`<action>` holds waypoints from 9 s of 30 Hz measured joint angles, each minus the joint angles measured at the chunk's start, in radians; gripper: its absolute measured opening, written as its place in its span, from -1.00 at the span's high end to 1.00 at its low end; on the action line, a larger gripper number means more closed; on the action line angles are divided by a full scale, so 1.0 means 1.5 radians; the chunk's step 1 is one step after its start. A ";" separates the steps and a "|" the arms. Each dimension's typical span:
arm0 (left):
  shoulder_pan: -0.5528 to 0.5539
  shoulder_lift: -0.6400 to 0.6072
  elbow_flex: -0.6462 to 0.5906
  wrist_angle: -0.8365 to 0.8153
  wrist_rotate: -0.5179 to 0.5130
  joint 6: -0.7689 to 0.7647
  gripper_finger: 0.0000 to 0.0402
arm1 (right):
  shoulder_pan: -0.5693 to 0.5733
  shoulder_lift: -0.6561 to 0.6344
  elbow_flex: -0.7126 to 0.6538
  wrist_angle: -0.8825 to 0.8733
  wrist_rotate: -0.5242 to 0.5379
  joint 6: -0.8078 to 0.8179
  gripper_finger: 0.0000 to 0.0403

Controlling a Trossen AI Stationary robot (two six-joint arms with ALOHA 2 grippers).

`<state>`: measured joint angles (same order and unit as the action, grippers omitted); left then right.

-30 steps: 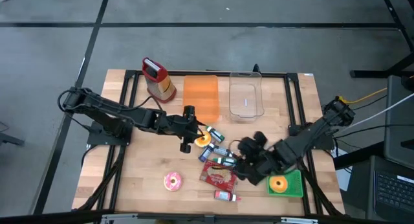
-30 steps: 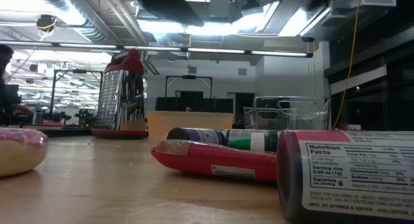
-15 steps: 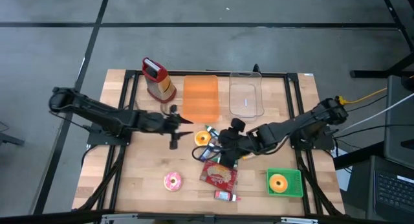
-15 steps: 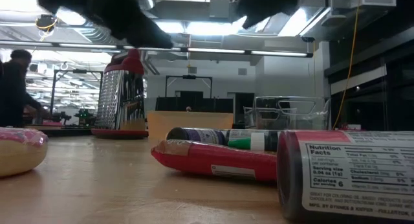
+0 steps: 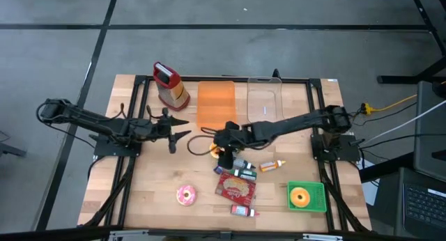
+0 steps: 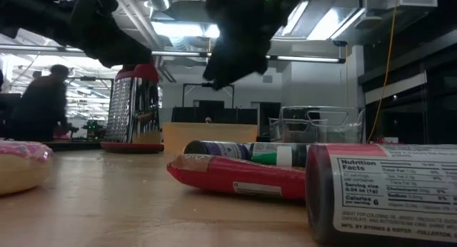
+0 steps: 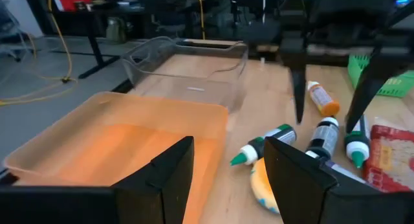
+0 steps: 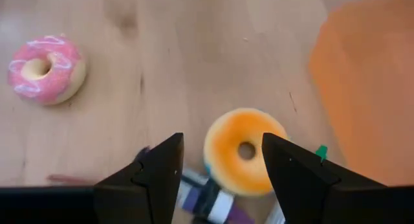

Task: Pick & Place Food Item
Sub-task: Put the blue rubber doughnut into the green bin, then put the pink doughnut into the green bin

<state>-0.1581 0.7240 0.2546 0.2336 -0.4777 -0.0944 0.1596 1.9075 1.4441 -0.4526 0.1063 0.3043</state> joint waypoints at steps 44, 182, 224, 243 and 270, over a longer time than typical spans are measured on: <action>0.001 -0.014 -0.012 -0.021 -0.032 0.000 0.09 | -0.063 0.153 0.001 0.095 -0.123 0.038 0.94; 0.009 -0.014 -0.012 -0.093 0.245 -0.090 0.09 | 0.387 -0.086 0.030 -0.552 0.508 0.805 0.16; -0.251 0.108 -0.012 -0.124 0.121 -0.225 0.09 | 0.120 0.301 0.279 0.139 -0.054 0.330 0.23; -0.251 0.108 -0.012 -0.124 0.123 -0.212 0.09 | 0.116 0.400 0.361 0.077 -0.096 0.367 0.35; -0.251 0.107 -0.012 -0.119 0.035 -0.137 0.09 | 0.175 0.139 0.360 -0.288 0.264 0.383 0.97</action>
<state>-0.5350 0.8852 0.2363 0.0556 -0.4259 -0.3004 0.4224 2.1162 1.9842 -0.8843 0.5023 0.8783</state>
